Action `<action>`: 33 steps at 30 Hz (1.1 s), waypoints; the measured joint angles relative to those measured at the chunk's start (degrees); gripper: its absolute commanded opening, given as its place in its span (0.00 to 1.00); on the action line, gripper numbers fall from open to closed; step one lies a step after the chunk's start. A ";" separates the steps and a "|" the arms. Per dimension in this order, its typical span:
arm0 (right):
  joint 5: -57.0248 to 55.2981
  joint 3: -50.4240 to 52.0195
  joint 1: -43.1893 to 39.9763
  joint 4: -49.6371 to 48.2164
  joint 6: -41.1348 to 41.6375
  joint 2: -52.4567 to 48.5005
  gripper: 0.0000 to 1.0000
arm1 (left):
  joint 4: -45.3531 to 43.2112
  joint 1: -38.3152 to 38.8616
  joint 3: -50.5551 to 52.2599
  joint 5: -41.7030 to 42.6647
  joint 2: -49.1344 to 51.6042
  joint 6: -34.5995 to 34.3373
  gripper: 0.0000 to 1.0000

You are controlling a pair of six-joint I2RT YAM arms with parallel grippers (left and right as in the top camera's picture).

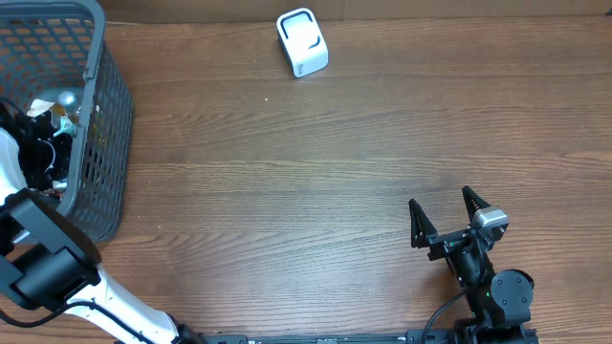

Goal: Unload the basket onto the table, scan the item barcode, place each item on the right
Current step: 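Grasp the green-lidded Knorr jar in the basket with the left gripper, then lift the jar out and carry it toward the white scanner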

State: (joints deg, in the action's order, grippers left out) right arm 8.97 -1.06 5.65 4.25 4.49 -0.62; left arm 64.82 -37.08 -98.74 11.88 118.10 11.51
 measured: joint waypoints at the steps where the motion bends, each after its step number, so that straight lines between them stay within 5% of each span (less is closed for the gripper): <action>1: 0.02 0.00 0.00 0.00 0.00 0.00 1.00 | 0.02 0.33 -0.04 -0.46 0.00 -0.04 0.63; 13: -0.02 0.00 0.00 0.00 0.02 0.00 1.00 | 4.33 1.75 -4.39 -6.54 -0.11 -4.42 0.49; 25: 0.00 0.00 0.00 0.00 0.00 0.00 1.00 | 11.63 1.75 -25.66 -7.32 -7.76 -9.31 0.41; 33: 0.00 0.00 0.00 0.02 0.00 0.00 1.00 | 24.50 3.43 -44.11 -2.71 -8.13 -13.05 0.39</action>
State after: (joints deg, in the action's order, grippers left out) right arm 8.97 -1.06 5.65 4.27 4.49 -0.62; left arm 89.32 -33.65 -142.85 9.17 109.97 -1.54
